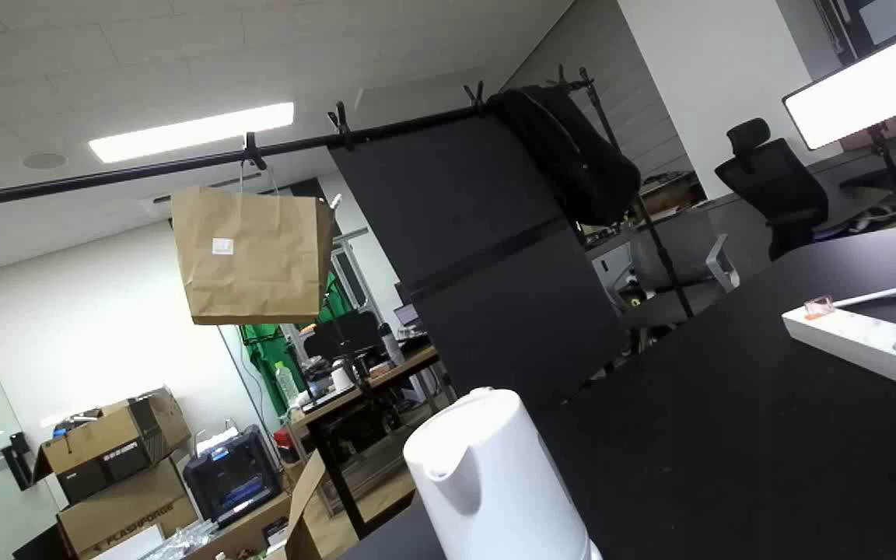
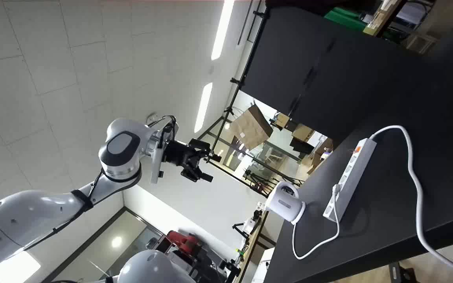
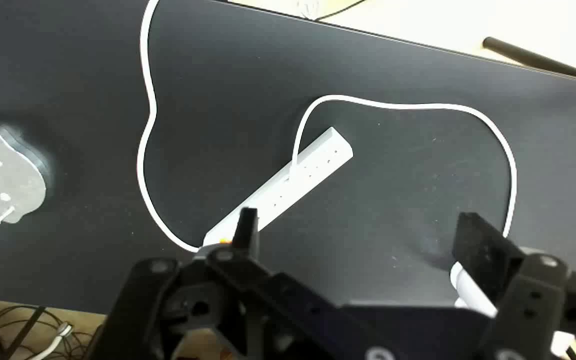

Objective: Turn on the extension cable

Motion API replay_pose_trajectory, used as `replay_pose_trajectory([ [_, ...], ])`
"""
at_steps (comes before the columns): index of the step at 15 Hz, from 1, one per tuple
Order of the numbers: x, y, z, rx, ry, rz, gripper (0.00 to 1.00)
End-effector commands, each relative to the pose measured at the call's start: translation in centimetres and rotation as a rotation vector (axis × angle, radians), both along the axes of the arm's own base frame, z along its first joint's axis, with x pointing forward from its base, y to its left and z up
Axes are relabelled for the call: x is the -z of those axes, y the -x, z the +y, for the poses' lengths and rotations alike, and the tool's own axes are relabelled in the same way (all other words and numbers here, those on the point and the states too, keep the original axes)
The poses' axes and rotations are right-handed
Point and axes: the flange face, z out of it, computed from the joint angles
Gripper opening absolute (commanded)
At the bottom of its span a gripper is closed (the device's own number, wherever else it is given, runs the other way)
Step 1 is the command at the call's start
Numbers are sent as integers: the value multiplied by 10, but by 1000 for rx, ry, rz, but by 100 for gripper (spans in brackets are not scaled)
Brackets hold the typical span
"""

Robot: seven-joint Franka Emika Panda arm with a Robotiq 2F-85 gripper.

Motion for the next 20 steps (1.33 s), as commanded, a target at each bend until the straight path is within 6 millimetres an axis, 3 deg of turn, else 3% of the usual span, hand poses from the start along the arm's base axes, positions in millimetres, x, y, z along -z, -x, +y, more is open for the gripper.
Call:
replay_pose_trajectory([
  [1, -1, 0, 0, 0, 0, 1, 100],
  [14, -1, 0, 0, 0, 0, 0, 100],
  [17, 9, -23, -10, 0, 18, -21, 100],
  [20, 28, -65, -31, 9, 43, -73, 100],
])
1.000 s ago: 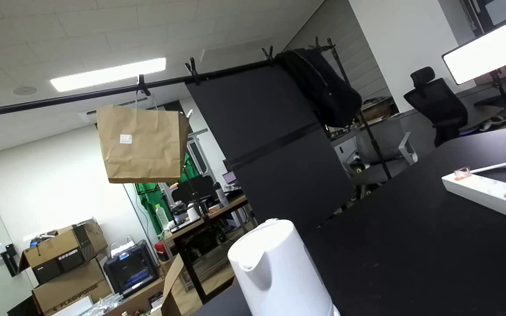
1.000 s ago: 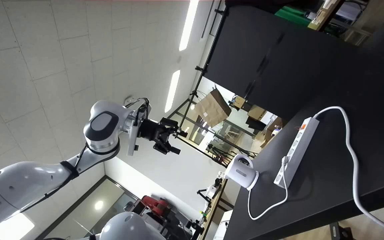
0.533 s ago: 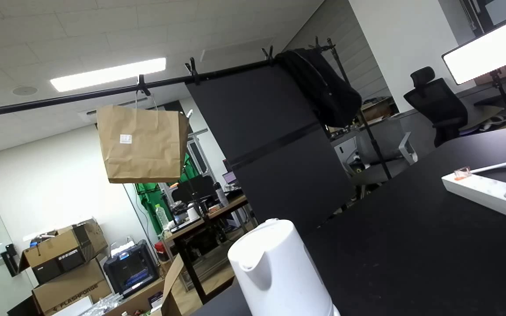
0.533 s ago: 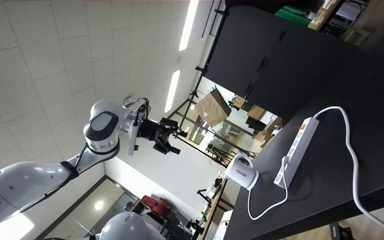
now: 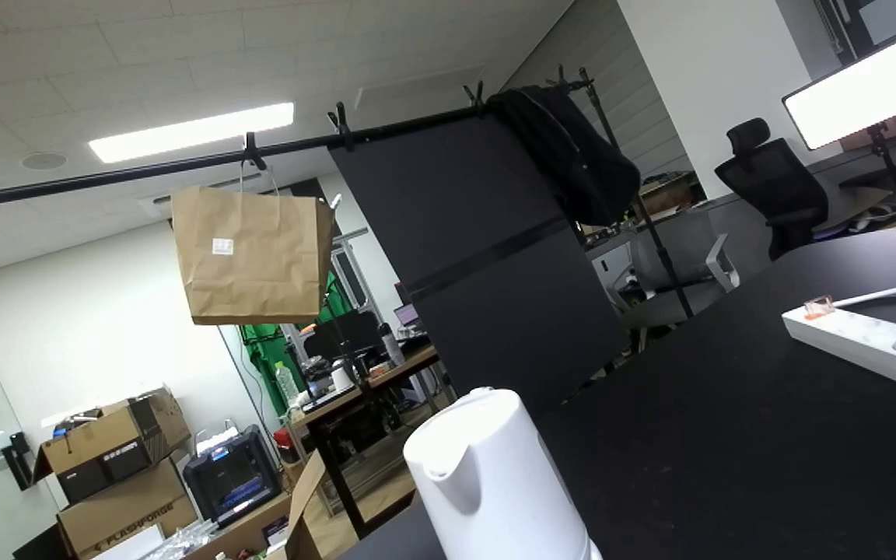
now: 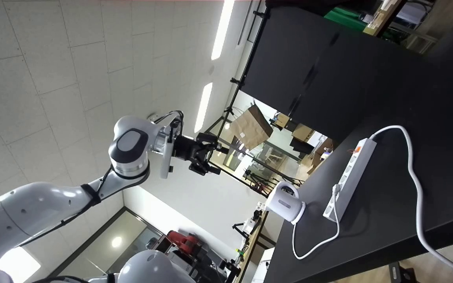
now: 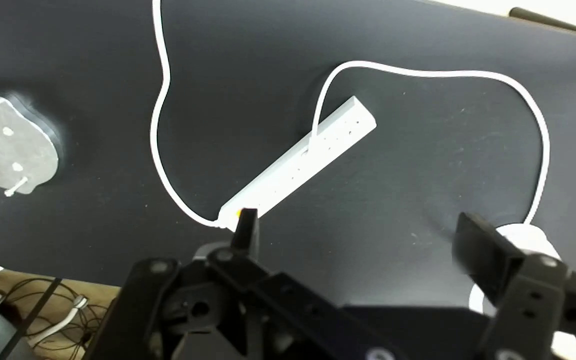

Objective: Turn on the extension cable

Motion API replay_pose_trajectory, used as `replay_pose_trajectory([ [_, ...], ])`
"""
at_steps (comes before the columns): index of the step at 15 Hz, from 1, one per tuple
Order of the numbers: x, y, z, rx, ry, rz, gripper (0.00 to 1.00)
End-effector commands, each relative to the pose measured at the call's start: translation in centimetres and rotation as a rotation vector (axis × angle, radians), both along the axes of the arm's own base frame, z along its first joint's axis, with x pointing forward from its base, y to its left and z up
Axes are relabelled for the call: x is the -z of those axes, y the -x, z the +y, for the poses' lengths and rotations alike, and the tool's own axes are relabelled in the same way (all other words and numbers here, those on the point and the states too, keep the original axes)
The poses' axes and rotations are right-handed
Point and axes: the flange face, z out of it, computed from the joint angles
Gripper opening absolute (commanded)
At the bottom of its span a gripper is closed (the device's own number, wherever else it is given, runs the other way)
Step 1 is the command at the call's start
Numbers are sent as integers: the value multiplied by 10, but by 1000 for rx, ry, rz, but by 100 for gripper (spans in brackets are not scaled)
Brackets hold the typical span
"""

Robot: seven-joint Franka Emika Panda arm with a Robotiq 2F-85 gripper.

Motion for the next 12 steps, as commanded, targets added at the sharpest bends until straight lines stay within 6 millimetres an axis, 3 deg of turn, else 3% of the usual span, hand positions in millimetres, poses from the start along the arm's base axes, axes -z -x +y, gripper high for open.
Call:
replay_pose_trajectory([
  [1, 26, -54, -30, 11, 29, -25, 100],
  [7, 87, -142, -75, 88, 72, -64, 100],
  [12, 126, -221, -113, 222, 98, 23, 100],
])
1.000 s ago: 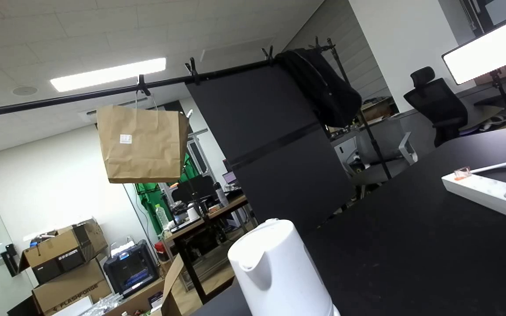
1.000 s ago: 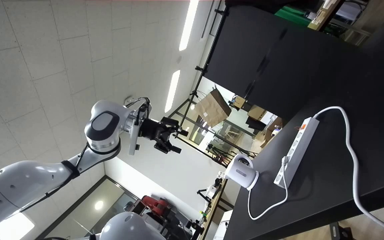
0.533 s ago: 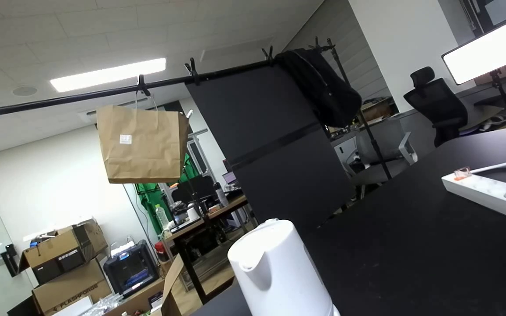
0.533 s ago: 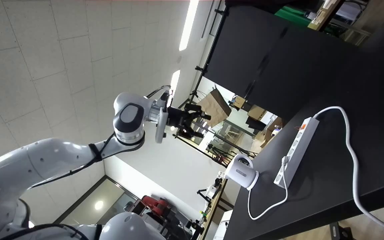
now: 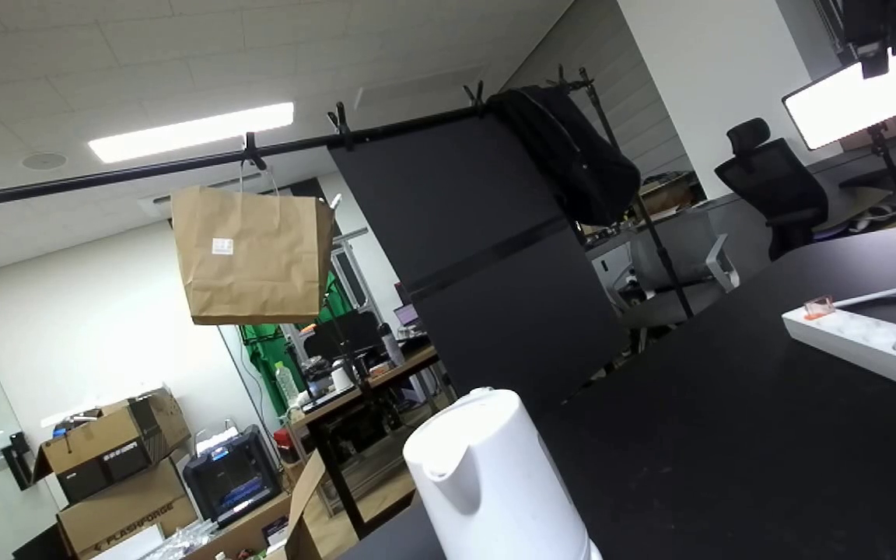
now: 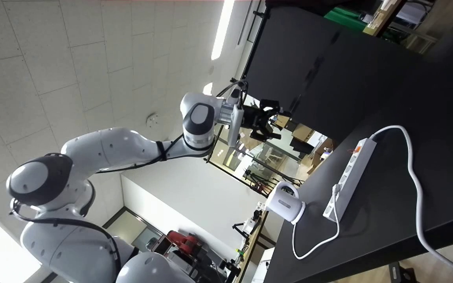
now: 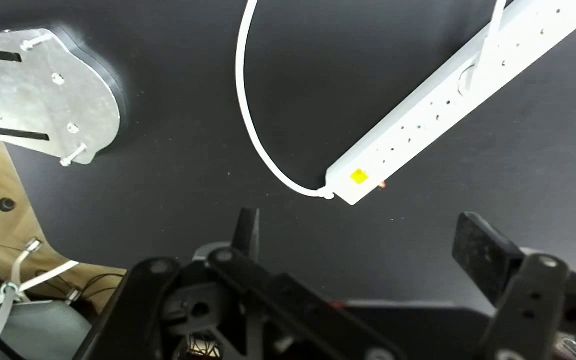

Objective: Turn on the extension cable

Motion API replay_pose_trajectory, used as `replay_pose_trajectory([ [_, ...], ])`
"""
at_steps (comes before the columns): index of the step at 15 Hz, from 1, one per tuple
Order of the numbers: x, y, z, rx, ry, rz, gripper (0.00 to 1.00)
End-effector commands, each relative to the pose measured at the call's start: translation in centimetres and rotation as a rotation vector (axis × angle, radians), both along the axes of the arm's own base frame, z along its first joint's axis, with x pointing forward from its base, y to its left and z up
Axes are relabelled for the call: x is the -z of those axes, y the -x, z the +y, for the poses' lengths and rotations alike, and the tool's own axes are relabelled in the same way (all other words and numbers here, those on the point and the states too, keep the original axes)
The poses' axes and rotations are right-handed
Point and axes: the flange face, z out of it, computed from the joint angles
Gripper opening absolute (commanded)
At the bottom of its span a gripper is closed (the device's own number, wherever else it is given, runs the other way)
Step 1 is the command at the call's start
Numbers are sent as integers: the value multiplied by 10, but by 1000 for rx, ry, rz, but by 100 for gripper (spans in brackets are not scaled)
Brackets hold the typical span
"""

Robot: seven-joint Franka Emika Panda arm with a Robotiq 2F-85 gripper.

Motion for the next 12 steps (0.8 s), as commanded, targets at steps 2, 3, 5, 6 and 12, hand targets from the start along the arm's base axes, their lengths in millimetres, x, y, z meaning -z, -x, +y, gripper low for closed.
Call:
replay_pose_trajectory([
  [2, 14, -26, -12, 34, 9, 28, 100],
  [3, 20, -28, -12, 32, 11, 32, 100],
  [5, 19, -25, -9, 27, 9, 31, 100],
  [6, 16, -24, -8, 26, 8, 25, 100],
  [12, 11, -20, -7, 26, 7, 18, 100],
])
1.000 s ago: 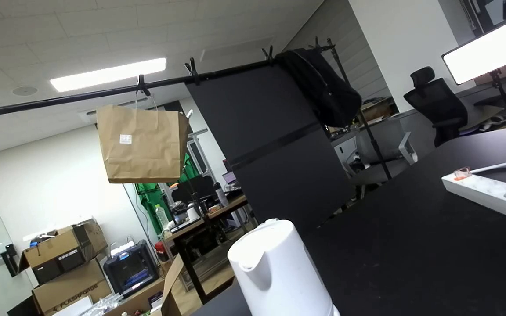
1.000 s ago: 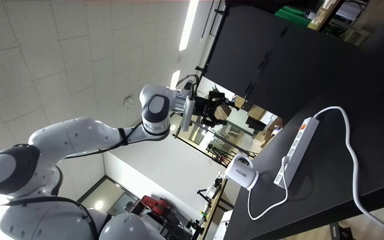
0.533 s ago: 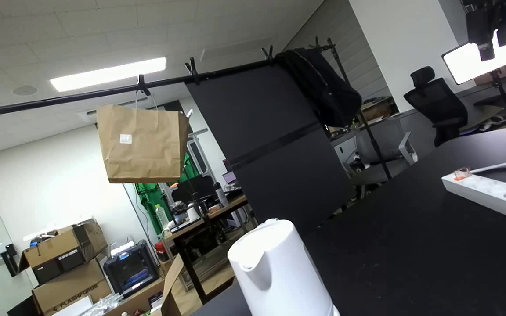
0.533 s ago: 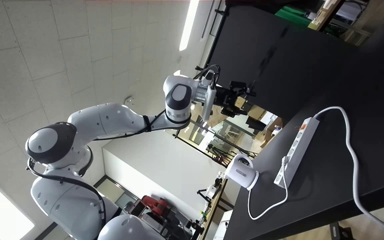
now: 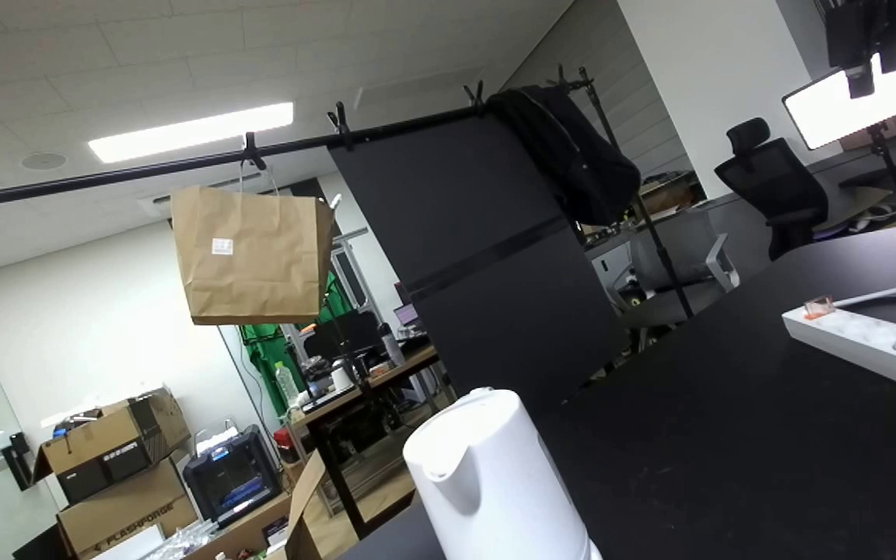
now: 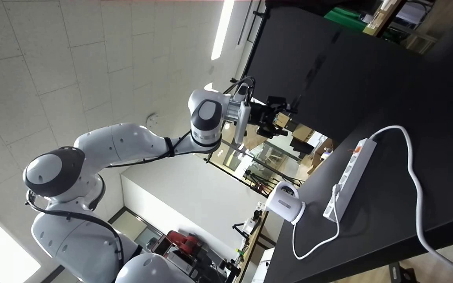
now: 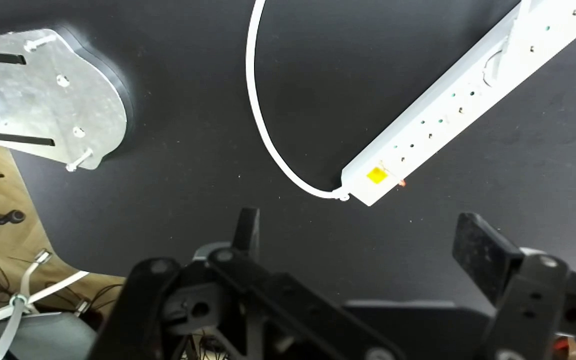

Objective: Turn on the extension cable

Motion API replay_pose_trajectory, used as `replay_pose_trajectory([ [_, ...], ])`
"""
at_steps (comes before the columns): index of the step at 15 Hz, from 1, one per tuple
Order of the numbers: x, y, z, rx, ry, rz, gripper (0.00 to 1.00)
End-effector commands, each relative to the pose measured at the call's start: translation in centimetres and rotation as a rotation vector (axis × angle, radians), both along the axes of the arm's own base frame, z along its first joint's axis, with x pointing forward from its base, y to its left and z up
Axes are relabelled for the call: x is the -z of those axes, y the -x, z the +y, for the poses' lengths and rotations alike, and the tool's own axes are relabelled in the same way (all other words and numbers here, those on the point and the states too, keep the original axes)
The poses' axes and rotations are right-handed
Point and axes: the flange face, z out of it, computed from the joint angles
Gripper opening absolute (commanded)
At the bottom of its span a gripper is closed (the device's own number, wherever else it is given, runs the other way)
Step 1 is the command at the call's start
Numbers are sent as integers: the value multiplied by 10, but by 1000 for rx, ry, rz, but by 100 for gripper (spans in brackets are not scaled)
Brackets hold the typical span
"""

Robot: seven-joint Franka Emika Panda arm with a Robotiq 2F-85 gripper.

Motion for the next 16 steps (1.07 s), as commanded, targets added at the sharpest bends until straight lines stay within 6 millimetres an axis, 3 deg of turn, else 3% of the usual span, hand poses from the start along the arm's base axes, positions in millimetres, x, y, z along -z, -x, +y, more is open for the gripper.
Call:
replay_pose_trajectory([
  [1, 0, 0, 0, 1, 0, 1, 100],
  [3, 0, -4, -1, -12, 8, 3, 100],
  [5, 2, -22, -6, -7, 26, -29, 100],
  [10, 26, -87, -18, 6, 42, -88, 100],
  [11, 31, -99, -19, 11, 48, -110, 75],
  [13, 43, -125, -22, 32, 37, -130, 68],
  [16, 62, -155, -28, 119, -29, -126, 46],
])
